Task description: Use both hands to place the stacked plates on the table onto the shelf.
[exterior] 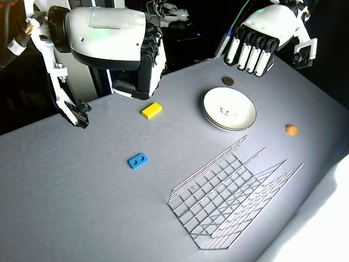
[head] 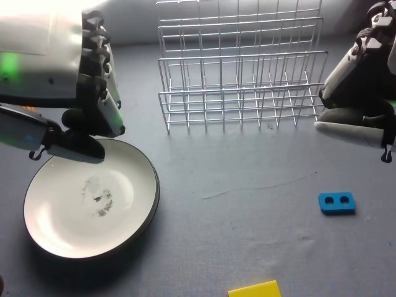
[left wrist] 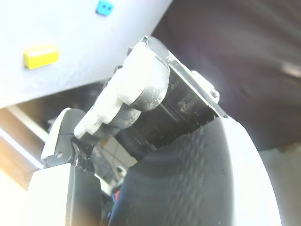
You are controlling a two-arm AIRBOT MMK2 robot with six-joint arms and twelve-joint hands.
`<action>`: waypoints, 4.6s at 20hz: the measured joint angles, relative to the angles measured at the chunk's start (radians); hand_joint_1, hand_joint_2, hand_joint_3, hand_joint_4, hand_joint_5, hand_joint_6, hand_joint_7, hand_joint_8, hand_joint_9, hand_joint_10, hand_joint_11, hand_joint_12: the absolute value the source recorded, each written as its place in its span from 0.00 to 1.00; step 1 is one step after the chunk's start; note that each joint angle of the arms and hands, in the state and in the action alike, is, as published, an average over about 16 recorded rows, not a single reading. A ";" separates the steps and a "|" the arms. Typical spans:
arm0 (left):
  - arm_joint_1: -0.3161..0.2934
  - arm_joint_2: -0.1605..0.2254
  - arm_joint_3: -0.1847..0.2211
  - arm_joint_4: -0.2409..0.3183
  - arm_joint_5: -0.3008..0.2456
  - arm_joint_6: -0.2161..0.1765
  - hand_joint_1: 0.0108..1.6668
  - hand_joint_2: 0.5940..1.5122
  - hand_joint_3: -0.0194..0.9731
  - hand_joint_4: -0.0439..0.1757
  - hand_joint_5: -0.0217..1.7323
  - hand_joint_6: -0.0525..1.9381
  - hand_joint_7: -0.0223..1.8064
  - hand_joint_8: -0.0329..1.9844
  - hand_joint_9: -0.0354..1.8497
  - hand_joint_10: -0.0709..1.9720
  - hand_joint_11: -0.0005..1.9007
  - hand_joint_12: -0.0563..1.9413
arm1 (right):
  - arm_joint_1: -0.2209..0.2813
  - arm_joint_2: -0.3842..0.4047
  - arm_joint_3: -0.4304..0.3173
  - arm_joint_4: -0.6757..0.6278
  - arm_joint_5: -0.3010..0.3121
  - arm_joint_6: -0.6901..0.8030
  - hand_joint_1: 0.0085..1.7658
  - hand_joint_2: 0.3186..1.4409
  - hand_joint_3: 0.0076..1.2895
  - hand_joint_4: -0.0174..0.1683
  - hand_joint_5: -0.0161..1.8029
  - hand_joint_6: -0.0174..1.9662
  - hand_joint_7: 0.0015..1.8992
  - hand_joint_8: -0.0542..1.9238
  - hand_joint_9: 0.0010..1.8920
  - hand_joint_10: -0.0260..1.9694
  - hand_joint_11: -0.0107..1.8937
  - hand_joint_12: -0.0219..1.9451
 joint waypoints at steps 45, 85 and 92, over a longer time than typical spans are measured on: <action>0.491 -0.164 0.473 0.114 -0.193 0.115 0.00 0.59 0.04 0.18 0.08 0.03 0.08 0.02 0.07 0.04 0.02 0.04 | -0.001 -0.025 0.001 -0.105 -0.130 -0.011 0.71 0.56 0.01 0.12 0.12 0.02 0.11 0.03 0.10 0.02 0.02 0.36; 0.446 -0.219 0.333 0.163 -0.055 0.073 0.00 0.60 0.04 0.21 0.06 0.02 0.02 0.01 0.05 0.04 0.01 0.03 | -0.022 -0.371 0.144 0.038 -0.269 -0.347 0.68 0.66 0.01 0.12 0.10 0.02 0.08 0.03 0.07 0.02 0.02 0.28; 0.442 -0.222 0.329 0.162 -0.051 0.071 0.00 0.60 0.04 0.21 0.06 0.02 0.02 0.01 0.06 0.04 0.02 0.03 | -0.011 -0.531 0.249 0.040 -0.306 -0.354 0.71 0.59 0.01 0.12 0.10 0.02 0.08 0.03 0.08 0.02 0.02 0.29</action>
